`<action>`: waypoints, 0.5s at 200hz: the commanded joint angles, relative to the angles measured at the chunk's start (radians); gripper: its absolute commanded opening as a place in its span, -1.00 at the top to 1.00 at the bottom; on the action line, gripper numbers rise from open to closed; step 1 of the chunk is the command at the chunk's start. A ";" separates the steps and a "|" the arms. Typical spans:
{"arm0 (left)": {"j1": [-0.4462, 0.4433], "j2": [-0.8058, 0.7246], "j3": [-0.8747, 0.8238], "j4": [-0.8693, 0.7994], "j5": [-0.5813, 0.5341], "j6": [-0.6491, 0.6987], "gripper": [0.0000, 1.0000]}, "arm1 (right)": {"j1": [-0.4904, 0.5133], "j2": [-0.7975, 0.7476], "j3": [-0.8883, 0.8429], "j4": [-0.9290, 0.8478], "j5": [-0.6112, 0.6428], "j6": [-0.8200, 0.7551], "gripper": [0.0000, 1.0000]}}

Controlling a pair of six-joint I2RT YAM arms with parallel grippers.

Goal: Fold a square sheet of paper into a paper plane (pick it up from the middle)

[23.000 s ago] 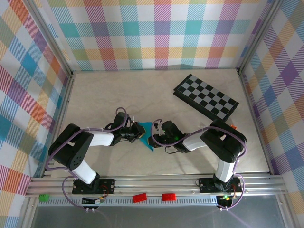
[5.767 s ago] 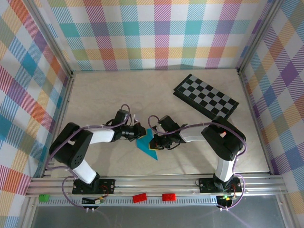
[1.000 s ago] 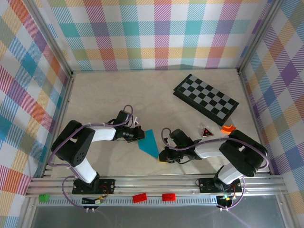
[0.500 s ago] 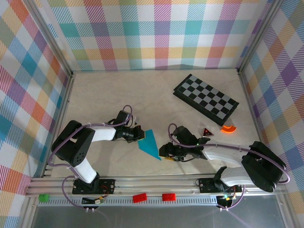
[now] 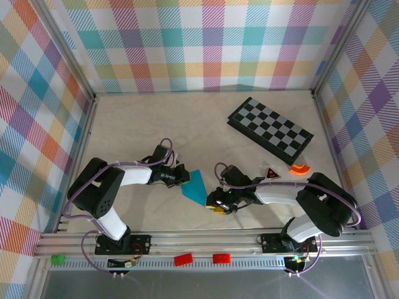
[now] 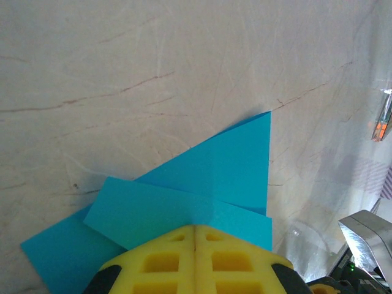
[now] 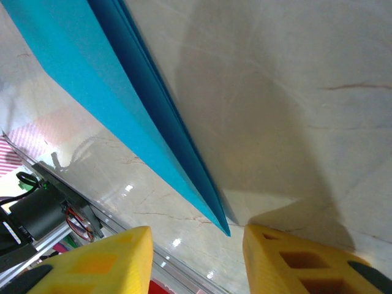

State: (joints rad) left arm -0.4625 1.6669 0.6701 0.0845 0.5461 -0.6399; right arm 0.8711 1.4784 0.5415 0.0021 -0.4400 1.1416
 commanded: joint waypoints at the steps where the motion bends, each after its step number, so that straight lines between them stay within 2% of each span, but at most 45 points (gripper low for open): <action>1: 0.012 0.013 -0.028 -0.084 -0.032 -0.014 1.00 | 0.018 0.041 0.013 0.061 -0.031 0.017 0.18; 100: 0.010 0.012 -0.024 -0.075 -0.011 -0.026 1.00 | 0.020 -0.008 0.009 0.140 0.070 -0.020 0.17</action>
State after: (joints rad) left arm -0.4618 1.6669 0.6701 0.0845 0.5499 -0.6590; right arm 0.8856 1.4971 0.5465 0.0853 -0.4152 1.1435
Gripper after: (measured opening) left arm 0.037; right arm 0.412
